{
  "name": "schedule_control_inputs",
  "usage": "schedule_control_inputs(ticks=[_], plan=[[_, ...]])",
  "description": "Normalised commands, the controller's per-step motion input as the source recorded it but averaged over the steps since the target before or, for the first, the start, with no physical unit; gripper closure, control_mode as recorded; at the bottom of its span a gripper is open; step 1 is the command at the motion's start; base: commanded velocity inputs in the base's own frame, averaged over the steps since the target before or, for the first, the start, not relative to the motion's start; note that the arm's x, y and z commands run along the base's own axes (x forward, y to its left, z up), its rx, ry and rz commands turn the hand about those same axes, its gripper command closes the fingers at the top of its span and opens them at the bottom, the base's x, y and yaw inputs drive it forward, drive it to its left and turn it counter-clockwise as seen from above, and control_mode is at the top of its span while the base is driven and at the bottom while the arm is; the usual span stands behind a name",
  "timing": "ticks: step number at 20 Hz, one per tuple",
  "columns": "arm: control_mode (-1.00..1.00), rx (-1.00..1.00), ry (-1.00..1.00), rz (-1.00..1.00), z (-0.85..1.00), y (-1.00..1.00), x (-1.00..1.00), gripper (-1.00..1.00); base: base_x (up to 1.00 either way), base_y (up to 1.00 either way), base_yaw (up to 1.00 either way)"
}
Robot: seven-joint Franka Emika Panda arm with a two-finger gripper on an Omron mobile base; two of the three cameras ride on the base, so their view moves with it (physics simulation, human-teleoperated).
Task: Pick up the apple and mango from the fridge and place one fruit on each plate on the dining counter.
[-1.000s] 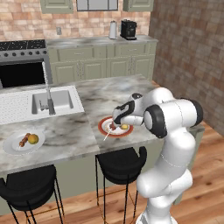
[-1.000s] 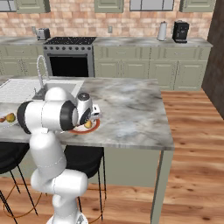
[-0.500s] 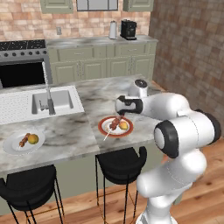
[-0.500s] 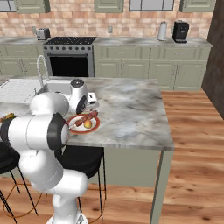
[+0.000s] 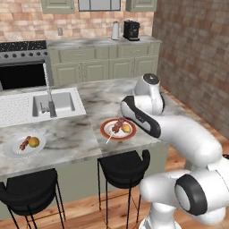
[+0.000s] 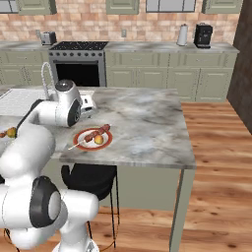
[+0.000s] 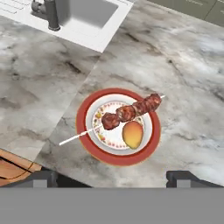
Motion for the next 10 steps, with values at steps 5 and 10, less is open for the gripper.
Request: schedule_control_inputs(ticks=[5, 10], plan=[[-1.00, 0.00, -0.08, -0.01, 0.81, 0.28, -1.00, -1.00, 0.00, 0.00, 0.00], [-1.00, 0.00, -0.11, -0.02, 0.66, 0.22, -1.00, -1.00, 0.00, 0.00, 0.00]])
